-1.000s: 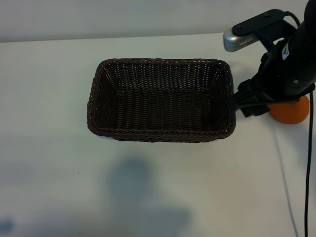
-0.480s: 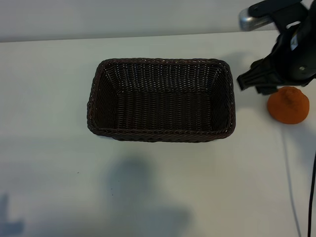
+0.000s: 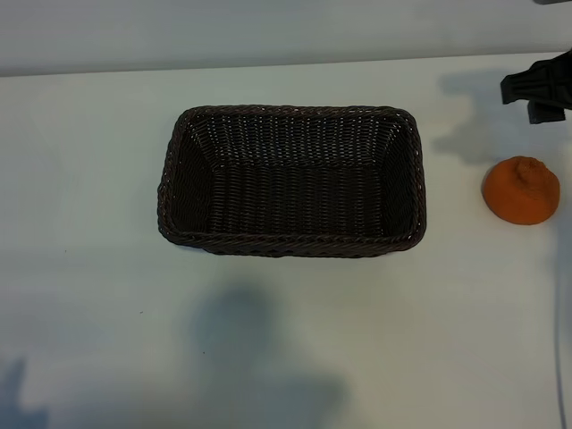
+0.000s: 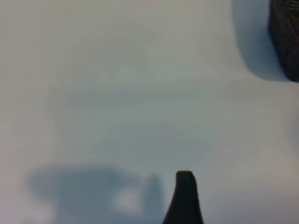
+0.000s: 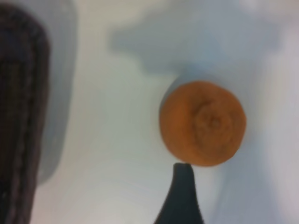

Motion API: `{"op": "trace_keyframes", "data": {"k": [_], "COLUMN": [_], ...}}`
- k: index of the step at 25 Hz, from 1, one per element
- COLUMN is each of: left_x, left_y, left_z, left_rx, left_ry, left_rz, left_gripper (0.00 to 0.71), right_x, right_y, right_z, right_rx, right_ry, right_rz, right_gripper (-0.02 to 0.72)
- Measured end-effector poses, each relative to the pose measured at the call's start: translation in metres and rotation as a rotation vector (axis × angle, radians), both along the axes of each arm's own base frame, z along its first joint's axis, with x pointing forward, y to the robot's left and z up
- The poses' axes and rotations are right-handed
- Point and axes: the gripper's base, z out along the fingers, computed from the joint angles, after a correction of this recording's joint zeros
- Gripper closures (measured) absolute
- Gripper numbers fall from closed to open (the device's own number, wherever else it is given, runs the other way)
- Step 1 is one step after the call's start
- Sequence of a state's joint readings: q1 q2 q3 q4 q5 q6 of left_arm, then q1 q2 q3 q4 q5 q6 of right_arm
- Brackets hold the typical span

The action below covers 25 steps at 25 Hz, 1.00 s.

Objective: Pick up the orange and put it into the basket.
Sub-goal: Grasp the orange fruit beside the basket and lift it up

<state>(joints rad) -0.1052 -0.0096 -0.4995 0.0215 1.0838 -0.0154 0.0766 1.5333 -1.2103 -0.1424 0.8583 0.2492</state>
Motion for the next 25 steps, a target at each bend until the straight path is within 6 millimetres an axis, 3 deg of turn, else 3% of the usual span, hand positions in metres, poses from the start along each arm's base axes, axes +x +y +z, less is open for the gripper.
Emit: {"op": "trace_keyframes", "data": {"k": [15, 20, 25], "left_x": [0.0, 0.0, 0.0], "left_y": [0.001, 0.001, 0.001], "left_z": [0.0, 0.0, 0.0], "left_rx": [0.006, 0.007, 0.007], "left_ry": [0.002, 0.002, 0.003], "left_rz": [-0.061, -0.063, -0.062], "left_gripper": [0.117, 0.117, 0.117], "right_x": [0.047, 0.052, 0.054], "right_y": [-0.006, -0.011, -0.035], "right_z": [-0.098, -0.119, -0.13], "right_rx": [0.0, -0.016, -0.001], "right_ry": [0.168, 0.205, 0.221], "right_rz": [0.004, 0.004, -0.067], "right_gripper": [0.123, 0.123, 0.123]}}
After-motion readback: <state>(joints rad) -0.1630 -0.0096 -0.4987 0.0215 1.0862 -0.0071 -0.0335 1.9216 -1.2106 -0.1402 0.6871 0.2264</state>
